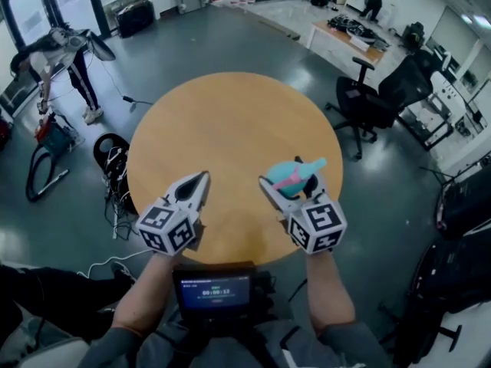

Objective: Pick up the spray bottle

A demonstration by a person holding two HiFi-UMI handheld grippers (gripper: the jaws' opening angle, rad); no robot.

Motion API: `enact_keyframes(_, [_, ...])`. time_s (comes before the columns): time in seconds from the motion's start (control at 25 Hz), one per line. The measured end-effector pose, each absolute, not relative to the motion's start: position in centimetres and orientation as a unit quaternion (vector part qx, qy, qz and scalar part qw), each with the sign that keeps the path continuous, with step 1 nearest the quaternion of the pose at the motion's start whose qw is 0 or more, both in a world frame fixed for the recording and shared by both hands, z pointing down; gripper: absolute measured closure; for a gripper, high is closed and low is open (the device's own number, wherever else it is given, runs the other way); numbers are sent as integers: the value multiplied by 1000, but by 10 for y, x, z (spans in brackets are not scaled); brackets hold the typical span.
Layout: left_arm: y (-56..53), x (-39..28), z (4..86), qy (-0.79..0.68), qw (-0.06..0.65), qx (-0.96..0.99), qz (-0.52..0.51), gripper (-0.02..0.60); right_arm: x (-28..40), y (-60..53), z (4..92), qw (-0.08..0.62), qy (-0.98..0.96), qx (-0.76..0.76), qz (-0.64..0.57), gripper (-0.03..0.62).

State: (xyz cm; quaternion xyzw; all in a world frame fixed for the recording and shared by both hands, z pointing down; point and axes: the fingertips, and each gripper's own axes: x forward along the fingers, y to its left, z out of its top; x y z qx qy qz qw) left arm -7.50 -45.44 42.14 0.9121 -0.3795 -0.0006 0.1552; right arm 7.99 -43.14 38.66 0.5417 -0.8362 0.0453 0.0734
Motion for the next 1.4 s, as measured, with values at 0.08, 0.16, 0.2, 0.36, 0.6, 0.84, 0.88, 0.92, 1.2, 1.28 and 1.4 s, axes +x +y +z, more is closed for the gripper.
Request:
enact_keyframes(0.08, [-450,-63,414,-366,147,919,-1,584,91,-423,381,70,-828,555,41,169])
enact_keyframes(0.16, [-446,-45,408,-348,143,927,-2,584,105,-415,377,65,-817,572,39,169])
enact_keyframes(0.2, [-444,-35,406,-337,142,931,-2,584,114,-409,375,61,-811,581,39,169])
enact_keyframes(0.36, [-429,9,398,-283,138,949,-2,584,156,-380,370,54,-776,627,43,169])
enact_keyframes(0.6, [-401,84,395,-194,129,973,15,584,236,-317,367,52,-694,717,46,169])
enact_keyframes(0.84, [-359,144,390,-107,120,987,30,584,300,-241,358,37,-598,800,46,171])
enact_keyframes(0.88, [-352,152,389,-93,118,988,33,584,310,-228,359,34,-582,811,47,171])
enact_keyframes(0.92, [-345,161,389,-78,118,989,35,584,321,-215,359,30,-567,822,48,171])
enact_keyframes(1.2, [-308,201,390,19,100,993,58,584,358,-159,362,29,-484,873,47,172])
enact_keyframes(1.28, [-302,207,391,32,97,993,63,584,359,-154,362,32,-473,879,47,172])
enact_keyframes(1.4, [-289,219,389,55,90,992,66,584,362,-145,361,28,-459,887,49,172])
